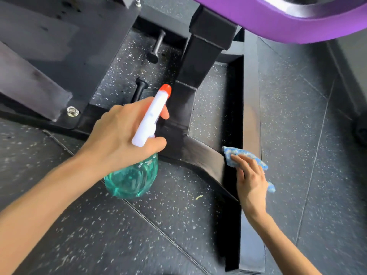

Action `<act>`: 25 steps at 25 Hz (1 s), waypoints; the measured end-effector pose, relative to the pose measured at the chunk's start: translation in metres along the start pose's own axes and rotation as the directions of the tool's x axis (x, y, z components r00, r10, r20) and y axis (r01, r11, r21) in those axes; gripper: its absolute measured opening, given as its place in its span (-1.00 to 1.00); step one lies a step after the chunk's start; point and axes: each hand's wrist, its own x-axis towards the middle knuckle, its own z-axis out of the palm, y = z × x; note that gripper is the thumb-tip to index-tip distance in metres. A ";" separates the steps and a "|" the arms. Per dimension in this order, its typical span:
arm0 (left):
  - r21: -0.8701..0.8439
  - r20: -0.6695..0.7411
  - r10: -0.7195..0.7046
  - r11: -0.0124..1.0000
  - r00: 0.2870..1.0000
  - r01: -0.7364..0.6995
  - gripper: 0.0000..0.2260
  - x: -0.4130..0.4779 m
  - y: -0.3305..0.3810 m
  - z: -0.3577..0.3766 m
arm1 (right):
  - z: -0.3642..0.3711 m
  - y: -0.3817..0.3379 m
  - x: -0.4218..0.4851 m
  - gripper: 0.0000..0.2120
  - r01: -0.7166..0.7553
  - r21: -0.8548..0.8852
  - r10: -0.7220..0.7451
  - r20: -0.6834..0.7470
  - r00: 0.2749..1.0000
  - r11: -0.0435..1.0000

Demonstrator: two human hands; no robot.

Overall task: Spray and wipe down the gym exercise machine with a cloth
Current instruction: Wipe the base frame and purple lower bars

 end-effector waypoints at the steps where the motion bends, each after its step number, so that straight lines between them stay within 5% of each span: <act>1: 0.013 -0.010 -0.011 1.000 1.000 0.011 -0.62 0.000 -0.004 -0.002 | 0.002 -0.011 -0.011 -0.69 0.010 0.041 -0.010 -0.012 1.000 0.999; 4: 0.037 -0.015 -0.021 0.999 1.000 0.022 -0.63 0.001 -0.006 -0.004 | 0.028 -0.065 -0.007 -0.68 0.166 0.187 -0.175 0.034 0.984 0.968; 8: 0.014 -0.057 -0.023 1.000 0.998 0.023 -0.61 0.001 0.000 -0.007 | 0.077 -0.142 0.043 -0.68 0.470 0.213 -0.495 0.081 0.865 0.857; 13: 0.022 -0.026 -0.026 0.999 0.999 0.026 -0.60 -0.012 -0.004 -0.012 | 0.094 -0.160 0.167 -0.65 0.208 0.107 -0.226 0.194 0.954 0.972; 16: 0.033 -0.041 -0.040 0.999 0.998 0.042 -0.62 -0.018 -0.017 -0.020 | 0.080 -0.159 0.156 -0.67 0.095 0.069 -0.106 0.191 0.976 0.993; 22: 0.049 -0.077 -0.045 0.998 0.996 0.049 -0.59 -0.022 -0.024 -0.039 | 0.049 -0.127 -0.005 -0.77 0.443 0.058 -0.447 0.130 0.885 0.895; 25: 0.060 -0.104 -0.026 0.998 0.994 0.032 -0.59 -0.025 -0.025 -0.042 | 0.073 -0.110 -0.022 -0.86 0.583 -0.110 -0.573 0.114 0.812 0.805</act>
